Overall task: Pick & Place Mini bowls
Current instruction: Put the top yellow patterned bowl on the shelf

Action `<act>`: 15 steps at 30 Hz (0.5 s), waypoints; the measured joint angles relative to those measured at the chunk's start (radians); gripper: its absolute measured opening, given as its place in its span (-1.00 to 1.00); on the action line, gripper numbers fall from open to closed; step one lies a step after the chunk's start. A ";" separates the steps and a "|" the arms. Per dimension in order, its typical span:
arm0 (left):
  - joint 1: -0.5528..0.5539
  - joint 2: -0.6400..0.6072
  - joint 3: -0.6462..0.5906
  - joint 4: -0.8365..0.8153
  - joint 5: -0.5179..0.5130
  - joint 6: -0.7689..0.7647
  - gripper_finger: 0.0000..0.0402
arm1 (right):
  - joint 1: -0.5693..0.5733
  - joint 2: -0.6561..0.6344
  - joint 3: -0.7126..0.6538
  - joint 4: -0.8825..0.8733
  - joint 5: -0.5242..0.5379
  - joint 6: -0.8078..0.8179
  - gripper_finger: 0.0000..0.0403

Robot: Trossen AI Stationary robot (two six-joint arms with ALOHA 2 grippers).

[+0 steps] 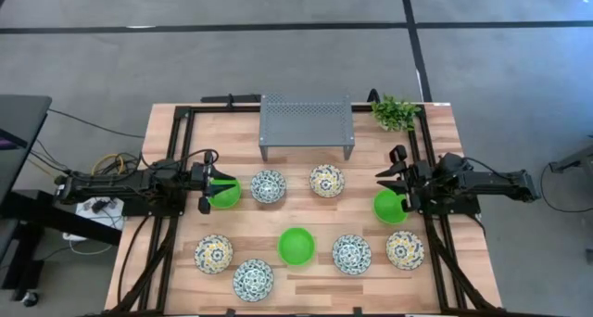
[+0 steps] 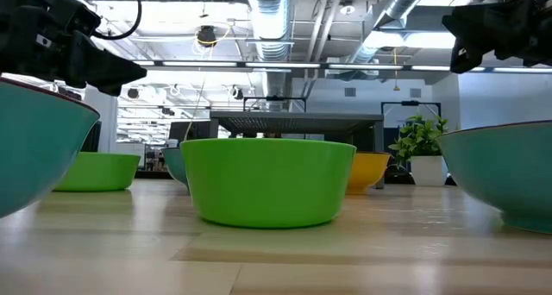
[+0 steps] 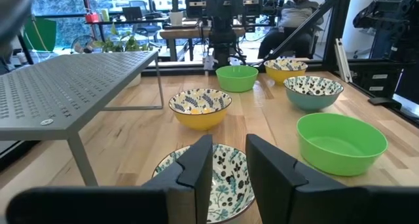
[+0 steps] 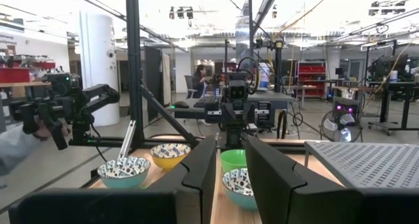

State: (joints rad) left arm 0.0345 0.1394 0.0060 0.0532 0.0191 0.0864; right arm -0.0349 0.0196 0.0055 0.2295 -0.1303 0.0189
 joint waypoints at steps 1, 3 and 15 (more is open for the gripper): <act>0.000 0.000 0.000 0.000 0.000 0.001 -0.53 | 0.000 0.000 0.000 0.001 0.000 0.000 -0.60; 0.000 0.000 0.000 0.000 0.000 0.001 -0.53 | 0.000 0.000 0.000 0.005 0.000 0.000 -0.60; 0.000 0.000 0.000 0.172 0.000 -0.047 -0.53 | -0.023 0.000 0.002 0.030 0.055 -0.114 -0.60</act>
State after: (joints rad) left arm 0.0342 0.1394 0.0060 0.2256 0.0193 0.0394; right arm -0.0579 0.0194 0.0079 0.2597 -0.0752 -0.0955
